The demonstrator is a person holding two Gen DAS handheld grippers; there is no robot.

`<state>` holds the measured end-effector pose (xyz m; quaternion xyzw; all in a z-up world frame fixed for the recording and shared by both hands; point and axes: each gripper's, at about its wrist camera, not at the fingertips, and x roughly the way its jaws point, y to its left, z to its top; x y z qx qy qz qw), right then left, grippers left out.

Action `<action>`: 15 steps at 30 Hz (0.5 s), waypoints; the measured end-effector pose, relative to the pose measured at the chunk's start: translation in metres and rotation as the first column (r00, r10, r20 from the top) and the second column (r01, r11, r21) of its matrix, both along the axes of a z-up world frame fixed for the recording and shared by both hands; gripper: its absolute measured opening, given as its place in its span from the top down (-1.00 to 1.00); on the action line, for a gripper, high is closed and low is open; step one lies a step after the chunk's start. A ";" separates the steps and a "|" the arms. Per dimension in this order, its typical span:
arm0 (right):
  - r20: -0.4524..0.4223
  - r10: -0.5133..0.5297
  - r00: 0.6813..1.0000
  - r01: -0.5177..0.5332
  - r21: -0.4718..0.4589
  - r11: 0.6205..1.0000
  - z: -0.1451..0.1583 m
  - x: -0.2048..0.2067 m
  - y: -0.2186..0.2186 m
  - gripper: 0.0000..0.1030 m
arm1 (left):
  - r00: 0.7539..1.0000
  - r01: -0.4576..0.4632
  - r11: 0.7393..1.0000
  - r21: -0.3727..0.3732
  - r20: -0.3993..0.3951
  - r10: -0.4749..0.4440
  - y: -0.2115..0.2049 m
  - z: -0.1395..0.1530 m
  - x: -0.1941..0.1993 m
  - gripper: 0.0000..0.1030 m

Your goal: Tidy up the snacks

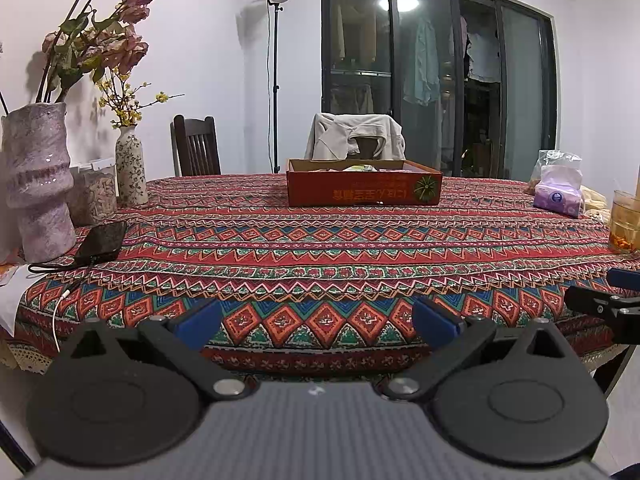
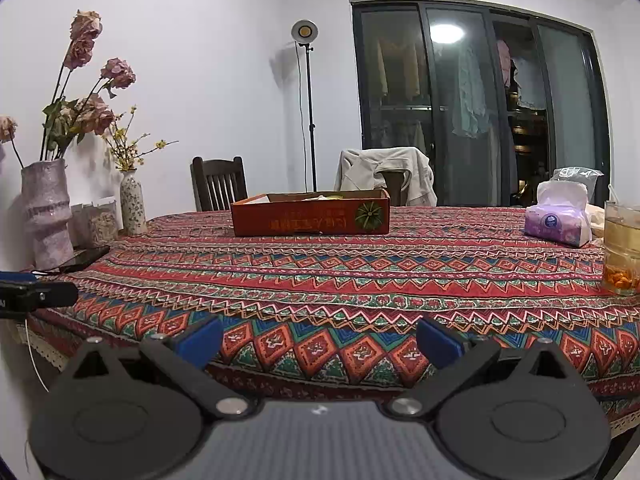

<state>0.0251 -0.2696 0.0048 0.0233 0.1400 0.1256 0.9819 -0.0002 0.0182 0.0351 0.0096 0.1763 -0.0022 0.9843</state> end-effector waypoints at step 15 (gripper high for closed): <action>0.003 -0.002 1.000 0.002 0.007 1.000 0.002 -0.001 -0.005 -1.00 | 1.000 0.000 1.000 0.000 0.010 0.000 -0.001 0.001 0.000 -1.00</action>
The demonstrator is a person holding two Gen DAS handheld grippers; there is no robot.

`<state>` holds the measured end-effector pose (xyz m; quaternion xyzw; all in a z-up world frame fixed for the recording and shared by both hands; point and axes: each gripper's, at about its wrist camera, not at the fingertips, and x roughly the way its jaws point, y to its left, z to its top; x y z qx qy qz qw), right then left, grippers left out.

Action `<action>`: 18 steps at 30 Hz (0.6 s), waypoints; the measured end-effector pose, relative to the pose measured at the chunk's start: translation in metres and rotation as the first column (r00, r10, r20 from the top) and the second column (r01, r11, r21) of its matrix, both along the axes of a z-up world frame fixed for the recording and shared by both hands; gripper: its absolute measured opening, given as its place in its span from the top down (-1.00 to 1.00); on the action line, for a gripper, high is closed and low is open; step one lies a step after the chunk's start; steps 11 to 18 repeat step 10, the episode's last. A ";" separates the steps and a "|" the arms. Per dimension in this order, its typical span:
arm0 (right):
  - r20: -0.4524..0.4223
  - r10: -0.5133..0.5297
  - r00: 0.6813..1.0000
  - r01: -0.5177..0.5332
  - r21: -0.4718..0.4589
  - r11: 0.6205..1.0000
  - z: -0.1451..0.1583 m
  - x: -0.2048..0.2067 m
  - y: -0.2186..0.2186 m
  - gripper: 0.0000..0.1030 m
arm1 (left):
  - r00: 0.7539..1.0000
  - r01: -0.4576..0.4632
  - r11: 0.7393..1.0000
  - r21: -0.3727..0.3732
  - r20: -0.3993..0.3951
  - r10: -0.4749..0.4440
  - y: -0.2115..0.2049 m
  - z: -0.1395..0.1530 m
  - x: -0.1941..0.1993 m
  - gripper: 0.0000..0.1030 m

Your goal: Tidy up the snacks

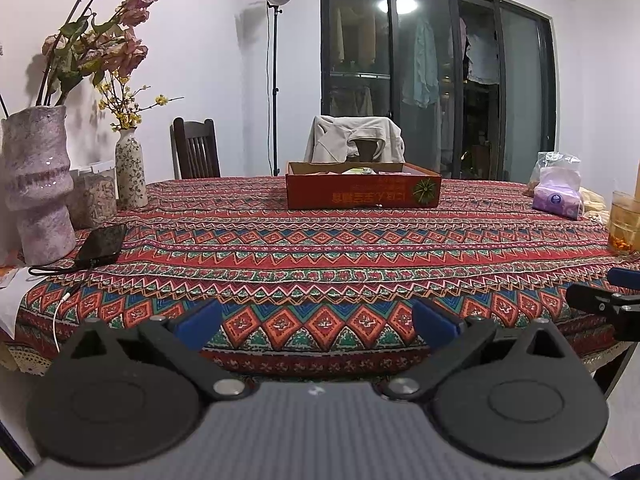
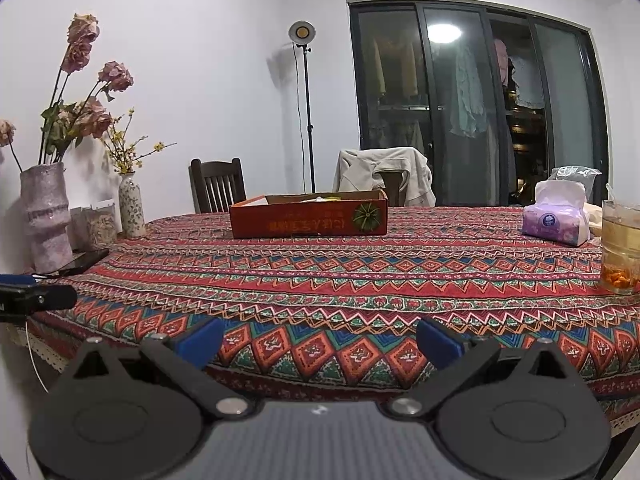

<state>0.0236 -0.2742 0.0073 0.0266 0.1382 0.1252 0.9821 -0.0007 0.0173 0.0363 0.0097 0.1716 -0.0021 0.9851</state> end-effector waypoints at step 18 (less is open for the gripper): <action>0.013 -0.003 1.000 0.003 -0.005 1.000 0.004 0.001 -0.002 -1.00 | 1.000 -0.025 1.000 -0.011 0.019 0.026 0.002 0.004 0.009 -1.00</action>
